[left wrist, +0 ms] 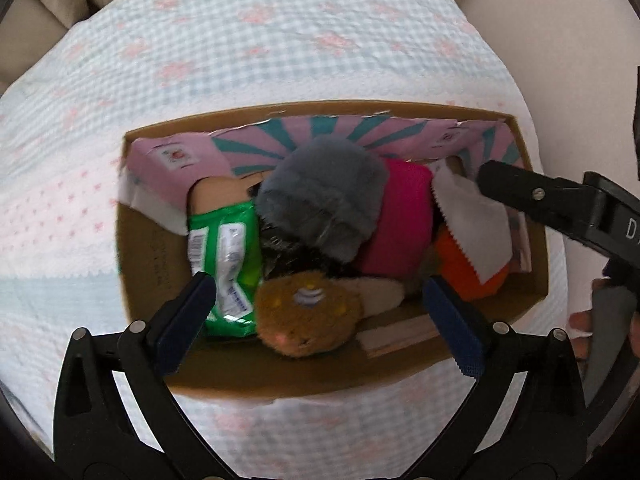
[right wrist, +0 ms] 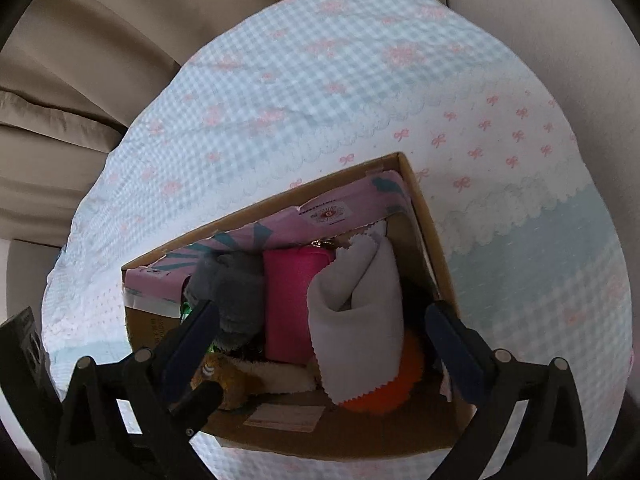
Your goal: Organize soft objects
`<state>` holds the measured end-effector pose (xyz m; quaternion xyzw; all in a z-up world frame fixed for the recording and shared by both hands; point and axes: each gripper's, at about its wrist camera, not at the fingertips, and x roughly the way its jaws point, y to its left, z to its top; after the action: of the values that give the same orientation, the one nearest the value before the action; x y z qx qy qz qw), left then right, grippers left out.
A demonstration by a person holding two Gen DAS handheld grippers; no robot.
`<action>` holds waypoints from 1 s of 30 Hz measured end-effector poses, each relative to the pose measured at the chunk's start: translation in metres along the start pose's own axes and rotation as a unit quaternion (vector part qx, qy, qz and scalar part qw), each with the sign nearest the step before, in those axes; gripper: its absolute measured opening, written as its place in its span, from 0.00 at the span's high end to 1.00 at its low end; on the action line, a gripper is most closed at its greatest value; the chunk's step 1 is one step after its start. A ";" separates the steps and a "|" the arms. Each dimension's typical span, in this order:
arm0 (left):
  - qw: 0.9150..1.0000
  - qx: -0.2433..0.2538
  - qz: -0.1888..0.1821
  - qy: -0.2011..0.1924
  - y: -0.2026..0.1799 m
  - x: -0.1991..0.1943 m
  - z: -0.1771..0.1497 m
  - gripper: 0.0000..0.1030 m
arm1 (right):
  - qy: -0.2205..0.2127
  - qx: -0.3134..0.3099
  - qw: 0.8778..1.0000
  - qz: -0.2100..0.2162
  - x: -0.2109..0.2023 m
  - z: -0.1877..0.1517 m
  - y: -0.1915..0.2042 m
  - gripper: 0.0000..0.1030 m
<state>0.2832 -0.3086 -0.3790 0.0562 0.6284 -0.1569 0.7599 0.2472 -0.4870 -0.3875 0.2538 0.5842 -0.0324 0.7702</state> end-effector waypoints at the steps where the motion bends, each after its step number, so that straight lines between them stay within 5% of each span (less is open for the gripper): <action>1: 1.000 -0.003 -0.001 -0.001 0.003 -0.002 -0.001 0.00 | -0.002 -0.004 1.000 -0.004 -0.002 -0.001 0.002 0.00; 16: 0.998 -0.014 -0.007 -0.055 0.018 -0.074 -0.011 0.00 | -0.042 -0.042 0.998 -0.022 -0.050 -0.019 0.035 0.00; 30: 0.980 -0.026 0.007 -0.198 0.063 -0.290 -0.088 0.00 | -0.142 -0.131 0.981 -0.022 -0.213 -0.089 0.133 0.00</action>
<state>0.1729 -0.1756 -0.1217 0.0090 0.4692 -0.1432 0.8714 0.1478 -0.3859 -0.1622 0.1304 0.4731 -0.0080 0.8713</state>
